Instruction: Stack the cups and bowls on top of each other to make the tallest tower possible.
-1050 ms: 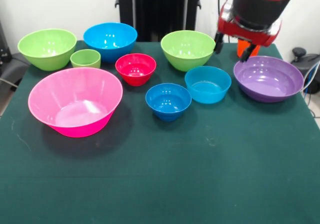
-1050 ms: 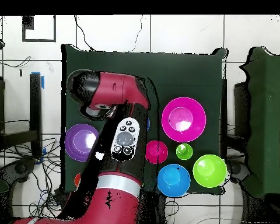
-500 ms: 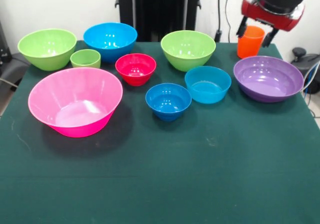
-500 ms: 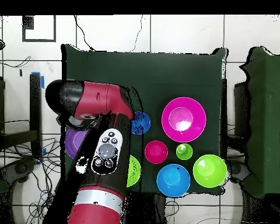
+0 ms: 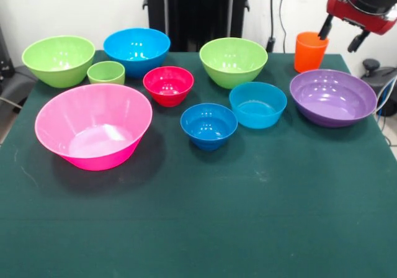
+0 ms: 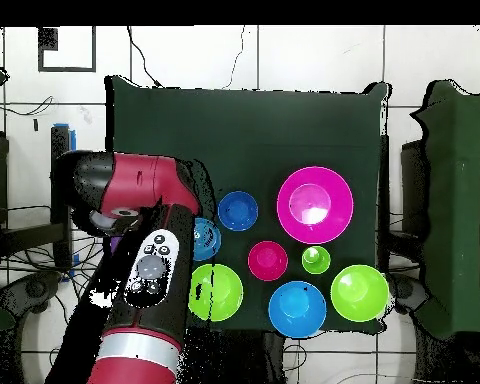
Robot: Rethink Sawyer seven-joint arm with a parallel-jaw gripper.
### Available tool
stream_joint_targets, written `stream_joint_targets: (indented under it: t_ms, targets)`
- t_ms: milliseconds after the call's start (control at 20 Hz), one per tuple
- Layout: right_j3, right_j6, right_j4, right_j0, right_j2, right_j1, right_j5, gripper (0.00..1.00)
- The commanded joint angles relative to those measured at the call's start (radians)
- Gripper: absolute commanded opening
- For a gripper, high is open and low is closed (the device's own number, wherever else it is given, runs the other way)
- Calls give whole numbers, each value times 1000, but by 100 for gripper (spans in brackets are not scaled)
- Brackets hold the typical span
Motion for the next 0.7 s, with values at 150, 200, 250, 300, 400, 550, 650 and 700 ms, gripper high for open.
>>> stream_joint_targets:
  t_ms: [150,200,250,300,400,550,650,700]
  targets:
    - [90,182,24,-10,70,48,-89,100]
    - [95,178,21,-9,68,46,-92,100]
    - [99,174,20,-9,67,44,-93,100]
    - [93,168,18,-13,69,47,-89,100]
    - [90,160,22,-19,75,51,-85,100]
    - [109,150,24,-21,76,41,-95,100]
    - [108,145,21,-23,76,44,-102,100]
    - [109,141,19,-24,78,46,-105,100]
